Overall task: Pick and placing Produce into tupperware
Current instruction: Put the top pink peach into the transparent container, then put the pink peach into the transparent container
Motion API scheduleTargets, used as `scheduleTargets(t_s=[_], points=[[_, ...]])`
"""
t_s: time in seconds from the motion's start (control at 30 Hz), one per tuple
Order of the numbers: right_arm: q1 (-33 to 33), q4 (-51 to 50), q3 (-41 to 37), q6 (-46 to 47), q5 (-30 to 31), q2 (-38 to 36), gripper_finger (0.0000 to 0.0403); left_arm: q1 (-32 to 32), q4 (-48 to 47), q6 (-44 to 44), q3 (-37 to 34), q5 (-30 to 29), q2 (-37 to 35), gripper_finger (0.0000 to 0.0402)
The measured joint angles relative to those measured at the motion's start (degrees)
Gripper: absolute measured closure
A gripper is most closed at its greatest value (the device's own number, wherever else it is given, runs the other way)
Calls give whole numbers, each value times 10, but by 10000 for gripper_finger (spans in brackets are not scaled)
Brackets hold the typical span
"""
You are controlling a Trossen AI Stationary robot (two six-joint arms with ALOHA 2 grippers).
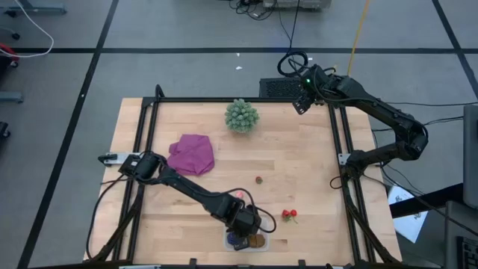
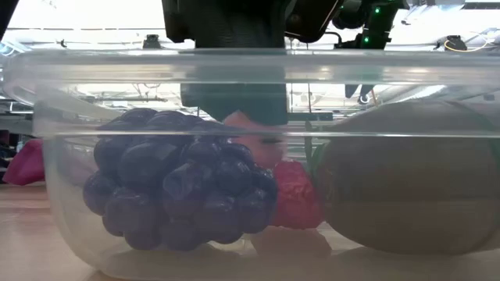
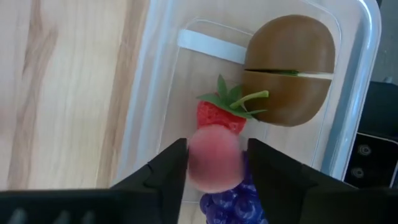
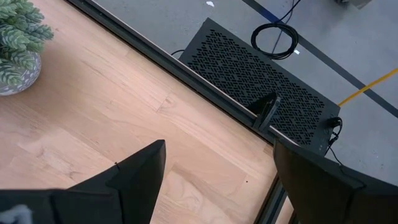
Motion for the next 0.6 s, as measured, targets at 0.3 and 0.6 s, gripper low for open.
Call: scheduleTargets(t_s=[0.3, 0.6], points=[[0, 0, 0, 0, 0, 0, 112, 1, 6, -2, 0, -1, 0, 157], [0, 0, 0, 0, 0, 0, 112, -17, 20, -29, 0, -8, -58, 166]])
